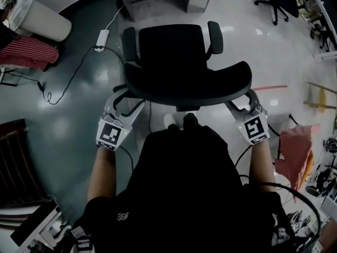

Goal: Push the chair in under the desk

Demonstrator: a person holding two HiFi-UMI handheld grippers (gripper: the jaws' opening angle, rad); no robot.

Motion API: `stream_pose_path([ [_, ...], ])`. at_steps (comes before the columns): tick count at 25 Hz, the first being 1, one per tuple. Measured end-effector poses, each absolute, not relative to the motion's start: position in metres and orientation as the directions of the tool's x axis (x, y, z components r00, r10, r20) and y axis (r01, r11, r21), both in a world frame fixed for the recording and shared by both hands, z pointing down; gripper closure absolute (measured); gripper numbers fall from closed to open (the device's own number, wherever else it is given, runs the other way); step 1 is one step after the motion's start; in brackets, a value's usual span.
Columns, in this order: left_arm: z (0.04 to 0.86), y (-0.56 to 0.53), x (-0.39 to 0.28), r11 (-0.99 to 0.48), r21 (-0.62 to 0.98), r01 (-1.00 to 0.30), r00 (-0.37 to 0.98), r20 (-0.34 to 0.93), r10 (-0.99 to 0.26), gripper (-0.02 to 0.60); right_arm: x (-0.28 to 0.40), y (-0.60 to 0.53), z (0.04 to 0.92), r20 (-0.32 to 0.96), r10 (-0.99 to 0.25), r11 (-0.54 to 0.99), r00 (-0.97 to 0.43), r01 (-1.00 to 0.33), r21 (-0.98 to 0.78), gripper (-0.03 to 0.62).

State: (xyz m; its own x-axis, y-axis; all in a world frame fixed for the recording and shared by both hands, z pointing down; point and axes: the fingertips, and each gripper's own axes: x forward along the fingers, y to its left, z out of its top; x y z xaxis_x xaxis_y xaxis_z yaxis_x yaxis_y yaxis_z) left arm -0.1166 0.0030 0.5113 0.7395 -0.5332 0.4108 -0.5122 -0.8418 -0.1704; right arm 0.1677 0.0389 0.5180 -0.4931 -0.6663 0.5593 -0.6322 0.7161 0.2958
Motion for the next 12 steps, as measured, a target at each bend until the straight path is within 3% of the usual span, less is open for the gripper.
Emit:
stream_pose_path([
  [12,0.5103,-0.0066,-0.1132,-0.849,-0.144,-0.508,0.751,0.409,-0.518,0.342,0.1694,0.028,0.5181,0.548,-0.642,0.742,-0.537,-0.615,0.267,0.398],
])
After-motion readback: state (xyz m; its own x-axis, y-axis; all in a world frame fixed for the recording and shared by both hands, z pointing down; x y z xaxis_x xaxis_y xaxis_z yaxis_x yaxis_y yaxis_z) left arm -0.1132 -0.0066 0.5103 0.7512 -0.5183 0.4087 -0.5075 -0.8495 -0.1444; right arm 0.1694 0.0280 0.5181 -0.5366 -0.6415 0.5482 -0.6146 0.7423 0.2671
